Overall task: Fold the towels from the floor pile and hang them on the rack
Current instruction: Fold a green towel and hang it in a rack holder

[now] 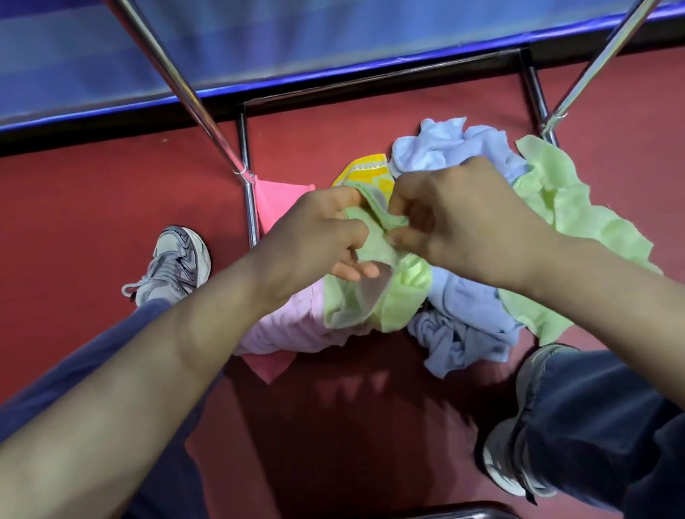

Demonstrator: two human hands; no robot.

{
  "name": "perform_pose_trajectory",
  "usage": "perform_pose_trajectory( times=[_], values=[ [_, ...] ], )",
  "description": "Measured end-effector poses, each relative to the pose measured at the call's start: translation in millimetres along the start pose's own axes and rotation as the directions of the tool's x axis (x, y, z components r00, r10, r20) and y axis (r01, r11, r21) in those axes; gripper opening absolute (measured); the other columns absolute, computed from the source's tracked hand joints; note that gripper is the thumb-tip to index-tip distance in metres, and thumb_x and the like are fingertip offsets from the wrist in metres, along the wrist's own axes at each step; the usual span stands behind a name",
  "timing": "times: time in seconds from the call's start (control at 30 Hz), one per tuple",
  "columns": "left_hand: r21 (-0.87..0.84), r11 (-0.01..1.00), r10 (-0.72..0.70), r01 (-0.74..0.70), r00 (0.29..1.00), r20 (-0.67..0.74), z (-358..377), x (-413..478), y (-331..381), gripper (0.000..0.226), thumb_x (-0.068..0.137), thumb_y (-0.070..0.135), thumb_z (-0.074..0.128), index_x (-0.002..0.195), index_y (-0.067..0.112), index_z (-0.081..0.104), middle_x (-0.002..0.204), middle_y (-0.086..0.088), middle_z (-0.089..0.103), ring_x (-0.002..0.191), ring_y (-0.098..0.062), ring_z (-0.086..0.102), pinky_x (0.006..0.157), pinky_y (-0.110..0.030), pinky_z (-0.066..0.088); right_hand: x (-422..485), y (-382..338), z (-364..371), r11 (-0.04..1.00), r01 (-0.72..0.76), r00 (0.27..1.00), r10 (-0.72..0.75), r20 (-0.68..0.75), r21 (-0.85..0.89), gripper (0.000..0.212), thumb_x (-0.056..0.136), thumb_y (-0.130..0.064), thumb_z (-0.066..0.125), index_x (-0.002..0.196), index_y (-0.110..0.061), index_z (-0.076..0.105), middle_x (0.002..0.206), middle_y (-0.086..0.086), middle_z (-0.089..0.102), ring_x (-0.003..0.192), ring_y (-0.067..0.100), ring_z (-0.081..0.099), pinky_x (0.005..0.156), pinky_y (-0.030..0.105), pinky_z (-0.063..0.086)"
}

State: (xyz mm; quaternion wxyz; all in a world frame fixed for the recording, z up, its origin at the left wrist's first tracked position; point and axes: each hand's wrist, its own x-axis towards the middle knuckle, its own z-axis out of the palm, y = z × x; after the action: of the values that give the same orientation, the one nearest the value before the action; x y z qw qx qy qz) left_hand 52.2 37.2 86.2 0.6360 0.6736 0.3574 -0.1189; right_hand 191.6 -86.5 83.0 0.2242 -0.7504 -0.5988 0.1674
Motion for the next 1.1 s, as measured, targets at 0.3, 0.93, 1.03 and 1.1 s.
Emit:
perform_pose_trajectory(
  times=[0.3, 0.93, 1.03, 1.1],
  values=[
    [-0.197, 0.973, -0.111, 0.119, 0.992, 0.051, -4, 0, 3, 0.036, 0.091, -0.007, 0.042, 0.124, -0.014, 0.055, 0.079, -0.008, 0.074, 0.087, -0.030, 0.076, 0.081, -0.037, 0.063, -3, -5, 4, 0.997, 0.055, 0.996, -0.052, -0.075, 0.046, 0.010, 0.076, -0.025, 0.065, 0.078, -0.015, 0.066, 0.066, -0.003, 0.065, 0.062, 0.021, 0.063, 0.058, 0.037, 0.052],
    [-0.391, 0.870, -0.321, 0.300, 0.947, 0.014, 4, 8, -8, 0.022, 0.091, 0.007, 0.047, 0.084, 0.010, 0.068, 0.078, -0.006, 0.075, 0.072, -0.018, 0.074, 0.070, -0.029, 0.059, -9, -13, 17, 0.979, 0.118, 0.993, -0.114, 0.034, -0.164, 0.020, 0.077, -0.027, 0.066, 0.083, -0.020, 0.049, 0.080, 0.004, 0.059, 0.065, 0.035, 0.061, 0.050, 0.030, 0.035],
    [-0.259, 0.925, -0.281, 0.278, 0.959, 0.025, -2, 7, -1, 0.022, 0.093, 0.012, 0.048, 0.095, 0.008, 0.069, 0.091, -0.006, 0.076, 0.079, -0.019, 0.075, 0.071, -0.029, 0.058, -4, -10, 8, 0.995, -0.032, 0.999, 0.034, 0.013, -0.092, 0.018, 0.076, -0.037, 0.057, 0.079, -0.024, 0.045, 0.076, 0.001, 0.063, 0.070, 0.033, 0.060, 0.057, 0.037, 0.048],
    [0.007, 0.987, -0.163, 0.163, 0.986, -0.046, -11, 5, 1, 0.029, 0.092, 0.022, 0.052, 0.110, 0.008, 0.070, 0.091, -0.002, 0.076, 0.075, -0.011, 0.073, 0.071, -0.024, 0.054, 0, -4, 0, 0.991, -0.123, 0.992, 0.121, -0.037, -0.061, 0.019, 0.072, -0.041, 0.054, 0.078, -0.023, 0.052, 0.073, 0.000, 0.066, 0.069, 0.031, 0.060, 0.062, 0.041, 0.051]
  ],
)
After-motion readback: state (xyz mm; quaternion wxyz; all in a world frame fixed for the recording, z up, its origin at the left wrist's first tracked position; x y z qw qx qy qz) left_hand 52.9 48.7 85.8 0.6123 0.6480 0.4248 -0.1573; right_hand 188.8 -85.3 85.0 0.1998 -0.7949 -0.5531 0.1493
